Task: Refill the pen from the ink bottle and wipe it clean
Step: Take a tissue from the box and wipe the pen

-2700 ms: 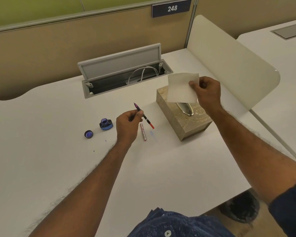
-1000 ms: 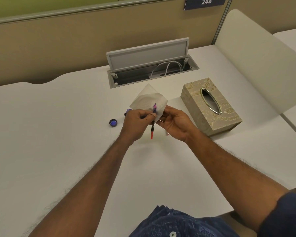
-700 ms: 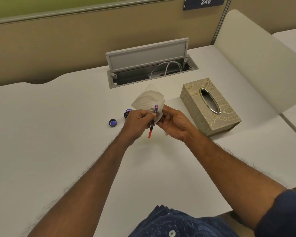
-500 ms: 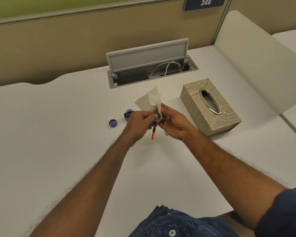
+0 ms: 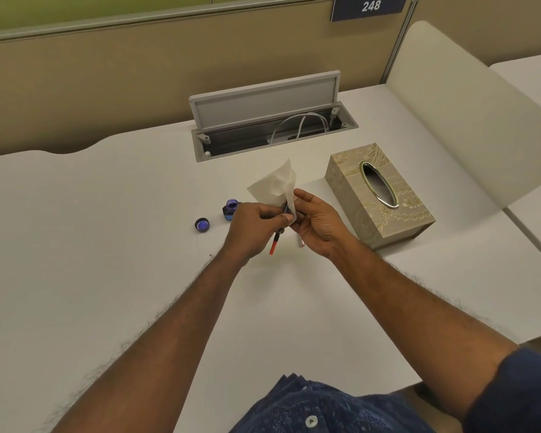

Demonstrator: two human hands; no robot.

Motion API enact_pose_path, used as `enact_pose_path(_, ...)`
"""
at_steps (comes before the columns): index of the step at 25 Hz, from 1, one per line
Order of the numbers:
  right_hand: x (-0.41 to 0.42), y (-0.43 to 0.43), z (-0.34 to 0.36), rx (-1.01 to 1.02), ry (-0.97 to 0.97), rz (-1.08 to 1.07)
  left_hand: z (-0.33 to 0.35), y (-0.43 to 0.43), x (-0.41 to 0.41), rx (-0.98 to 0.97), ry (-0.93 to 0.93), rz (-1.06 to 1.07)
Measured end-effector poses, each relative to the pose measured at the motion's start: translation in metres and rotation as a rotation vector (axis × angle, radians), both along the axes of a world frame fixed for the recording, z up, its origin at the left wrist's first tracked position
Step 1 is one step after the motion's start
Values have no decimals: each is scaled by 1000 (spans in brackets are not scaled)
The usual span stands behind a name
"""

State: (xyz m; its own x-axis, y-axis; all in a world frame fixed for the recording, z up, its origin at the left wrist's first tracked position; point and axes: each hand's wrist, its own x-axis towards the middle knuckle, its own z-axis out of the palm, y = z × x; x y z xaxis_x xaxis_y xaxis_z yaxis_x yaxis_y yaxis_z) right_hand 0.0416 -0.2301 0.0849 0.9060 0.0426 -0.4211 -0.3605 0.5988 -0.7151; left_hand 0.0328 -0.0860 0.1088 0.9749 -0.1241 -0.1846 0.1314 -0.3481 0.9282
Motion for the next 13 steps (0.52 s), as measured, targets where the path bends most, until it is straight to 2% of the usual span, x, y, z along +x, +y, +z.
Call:
enact_pose_path(4, -2, 0, 0, -39, -23, -12, 1, -2, 1, -6, 5, -6)
enact_pose_path(10, -2, -2, 0, -24, -55, 49, 5, 0, 2, -136, 182, -21)
enact_pose_path(13, -1, -2, 0, -36, -69, 68, 5, 1, 2, -141, 189, -12)
